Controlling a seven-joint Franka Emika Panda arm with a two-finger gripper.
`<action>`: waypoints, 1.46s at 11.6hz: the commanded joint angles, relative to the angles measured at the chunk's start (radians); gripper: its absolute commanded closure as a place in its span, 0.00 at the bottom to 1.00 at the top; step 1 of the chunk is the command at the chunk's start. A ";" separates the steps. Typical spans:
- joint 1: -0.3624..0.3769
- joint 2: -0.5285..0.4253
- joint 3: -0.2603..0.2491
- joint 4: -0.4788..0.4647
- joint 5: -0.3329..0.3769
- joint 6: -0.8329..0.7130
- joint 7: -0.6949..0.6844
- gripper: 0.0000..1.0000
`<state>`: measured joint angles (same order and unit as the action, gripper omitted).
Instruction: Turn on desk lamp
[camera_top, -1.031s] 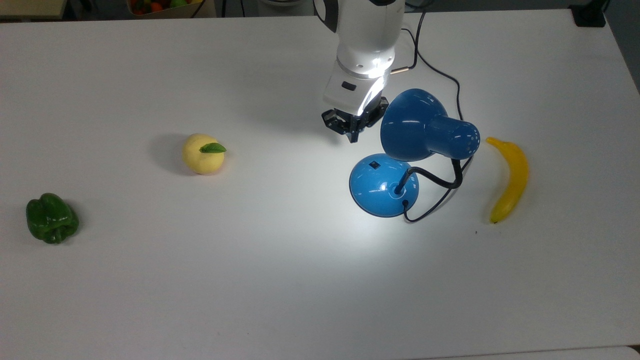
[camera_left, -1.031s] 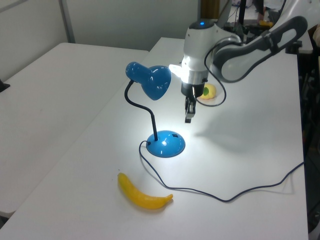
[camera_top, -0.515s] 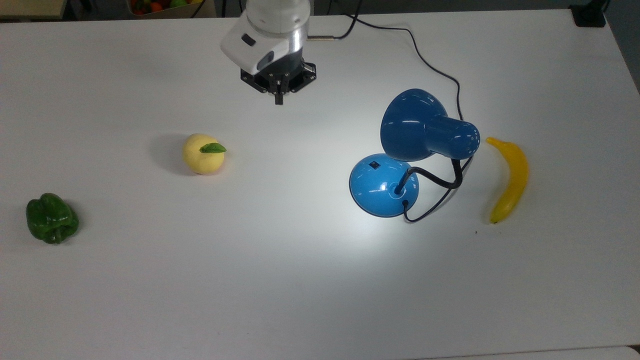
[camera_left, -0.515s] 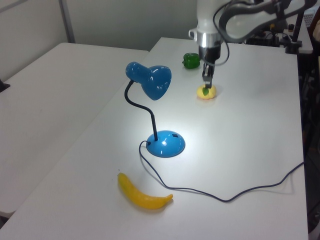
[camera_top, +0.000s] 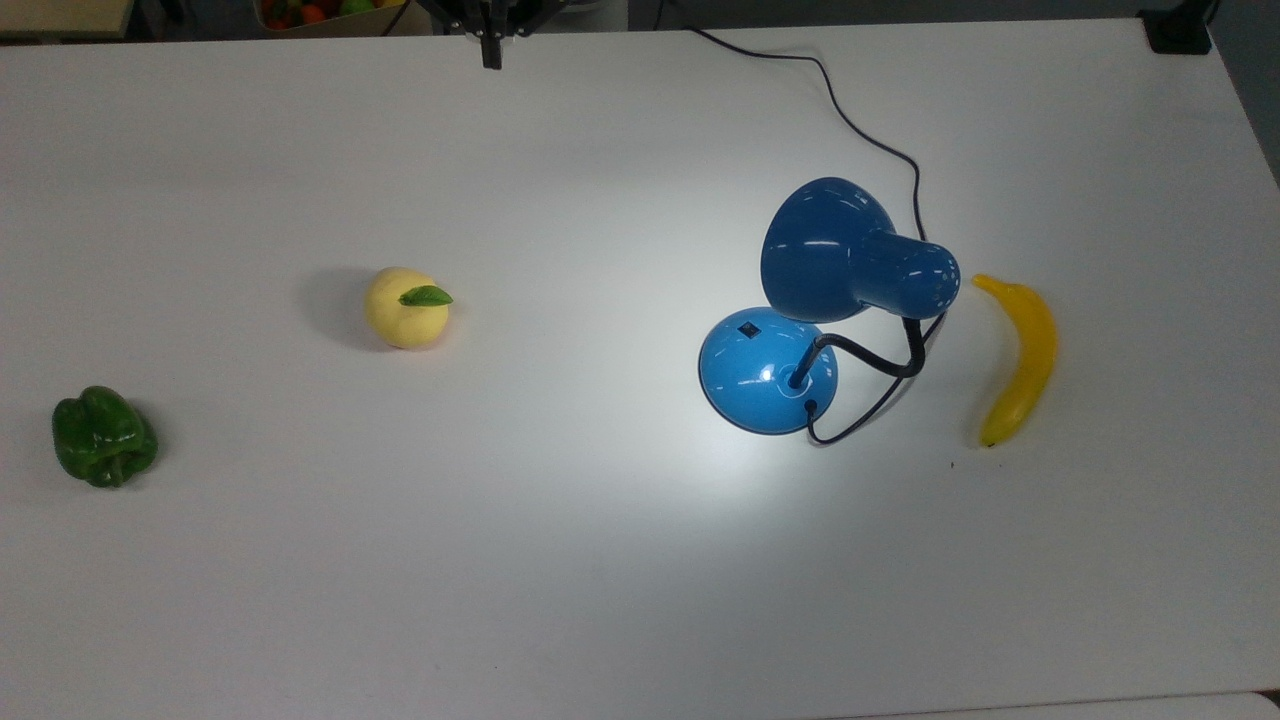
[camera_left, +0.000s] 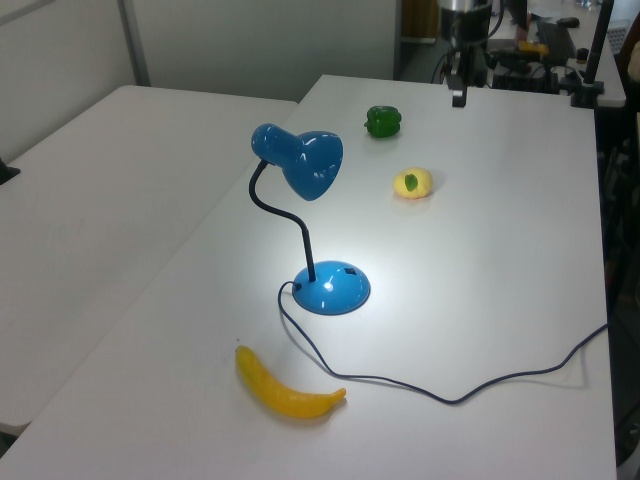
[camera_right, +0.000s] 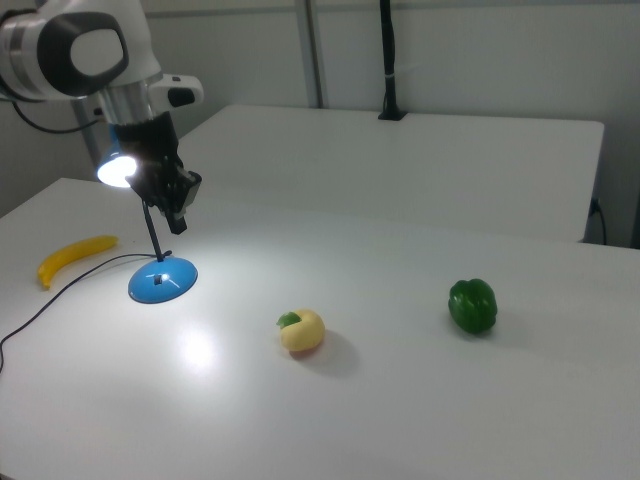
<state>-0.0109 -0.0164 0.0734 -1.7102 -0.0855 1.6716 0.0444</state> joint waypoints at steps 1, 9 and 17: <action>0.008 0.010 -0.047 0.067 0.012 -0.058 0.000 0.85; 0.019 0.015 -0.049 0.069 0.010 -0.061 0.014 0.00; 0.046 0.013 -0.076 0.073 0.015 -0.066 0.048 0.00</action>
<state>-0.0035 -0.0098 0.0293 -1.6615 -0.0839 1.6409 0.0674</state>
